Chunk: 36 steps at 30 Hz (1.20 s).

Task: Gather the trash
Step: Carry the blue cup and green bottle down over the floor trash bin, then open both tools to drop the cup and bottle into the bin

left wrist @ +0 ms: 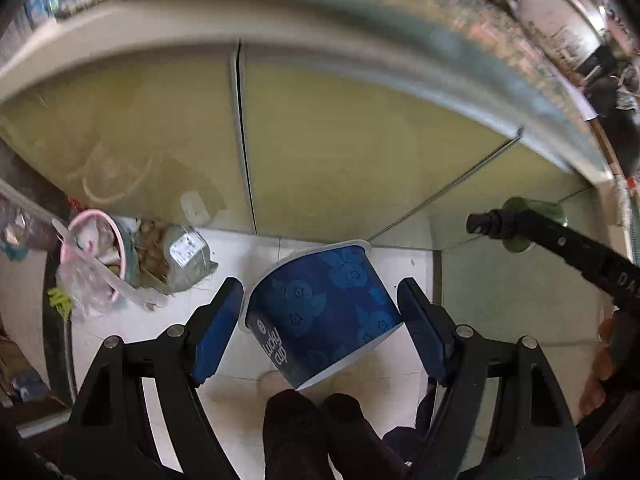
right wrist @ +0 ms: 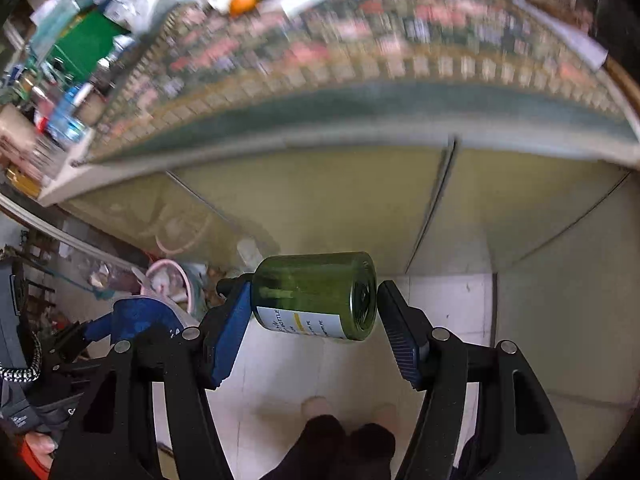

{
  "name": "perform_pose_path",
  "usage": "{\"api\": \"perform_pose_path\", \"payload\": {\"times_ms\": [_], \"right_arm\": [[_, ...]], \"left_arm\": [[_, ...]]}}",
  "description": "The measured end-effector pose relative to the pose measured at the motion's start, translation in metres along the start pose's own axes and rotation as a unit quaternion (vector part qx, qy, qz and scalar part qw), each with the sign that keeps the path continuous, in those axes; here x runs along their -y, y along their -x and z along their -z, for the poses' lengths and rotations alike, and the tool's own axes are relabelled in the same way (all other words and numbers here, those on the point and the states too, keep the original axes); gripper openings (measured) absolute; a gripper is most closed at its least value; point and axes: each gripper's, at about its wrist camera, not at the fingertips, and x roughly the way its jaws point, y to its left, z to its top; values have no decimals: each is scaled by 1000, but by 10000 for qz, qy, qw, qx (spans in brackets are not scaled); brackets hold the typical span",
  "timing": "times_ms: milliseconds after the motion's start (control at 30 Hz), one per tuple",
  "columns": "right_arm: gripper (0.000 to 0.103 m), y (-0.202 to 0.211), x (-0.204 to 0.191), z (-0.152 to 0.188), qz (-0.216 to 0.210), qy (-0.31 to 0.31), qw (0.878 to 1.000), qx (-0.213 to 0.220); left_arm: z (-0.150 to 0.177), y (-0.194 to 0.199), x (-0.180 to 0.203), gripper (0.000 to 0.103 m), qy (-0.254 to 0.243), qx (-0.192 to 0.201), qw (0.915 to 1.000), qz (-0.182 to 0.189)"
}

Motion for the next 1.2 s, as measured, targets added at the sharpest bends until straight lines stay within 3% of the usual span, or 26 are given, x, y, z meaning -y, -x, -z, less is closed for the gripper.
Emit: {"api": "perform_pose_path", "payload": {"times_ms": [267, 467, 600, 900, 1033, 1200], "right_arm": [[61, -133, 41, 24, 97, 130, 9985, -521], [61, -237, 50, 45, 33, 269, 9965, -790], [61, -284, 51, 62, -132, 387, 9951, -897], [62, -327, 54, 75, -400, 717, 9913, -1030], [68, -326, 60, 76, -419, 723, 9926, -885], [69, -311, 65, 72, -250, 746, 9948, -643]], "left_arm": [[26, -132, -20, 78, 384, -137, 9992, -50], [49, -227, -47, 78, 471, -236, 9984, -191], [67, -284, -58, 78, 443, -446, 9980, -65], [93, -363, -54, 78, 141, -815, 9962, 256], [94, -382, -47, 78, 28, -898, 9956, 248], [90, -395, -41, 78, 45, -899, 9952, 391]]}}
